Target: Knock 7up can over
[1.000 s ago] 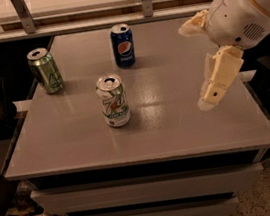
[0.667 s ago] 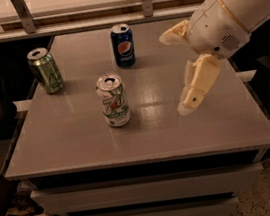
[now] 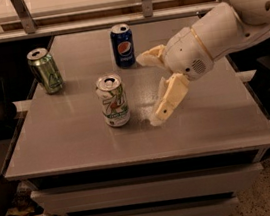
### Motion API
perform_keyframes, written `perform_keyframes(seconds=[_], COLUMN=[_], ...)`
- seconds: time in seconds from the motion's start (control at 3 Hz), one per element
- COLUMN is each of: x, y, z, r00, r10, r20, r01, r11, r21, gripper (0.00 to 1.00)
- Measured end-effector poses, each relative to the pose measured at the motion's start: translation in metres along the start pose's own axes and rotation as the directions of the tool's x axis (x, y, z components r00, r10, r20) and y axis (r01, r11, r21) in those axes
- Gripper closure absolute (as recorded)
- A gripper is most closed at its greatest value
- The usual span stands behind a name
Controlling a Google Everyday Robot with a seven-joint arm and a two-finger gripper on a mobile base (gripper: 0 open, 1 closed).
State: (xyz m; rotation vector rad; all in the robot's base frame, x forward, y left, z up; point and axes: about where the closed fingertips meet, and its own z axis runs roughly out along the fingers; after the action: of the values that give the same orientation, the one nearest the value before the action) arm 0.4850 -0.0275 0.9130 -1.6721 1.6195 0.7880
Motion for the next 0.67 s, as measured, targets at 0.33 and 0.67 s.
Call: perform_keyframes(seconds=[0.33,0.67], x=[-0.006,-0.019], y=[-0.006,-0.005], z=[0.02,0.031], r00=[0.994,0.98], r10=[0.026,0.048], r20=[0.109,0.191], r01=[-0.02,-0.033], r11=[0.9985,0.9959], r21=[-0.05,-0.084], gripper=[0.0,0.0])
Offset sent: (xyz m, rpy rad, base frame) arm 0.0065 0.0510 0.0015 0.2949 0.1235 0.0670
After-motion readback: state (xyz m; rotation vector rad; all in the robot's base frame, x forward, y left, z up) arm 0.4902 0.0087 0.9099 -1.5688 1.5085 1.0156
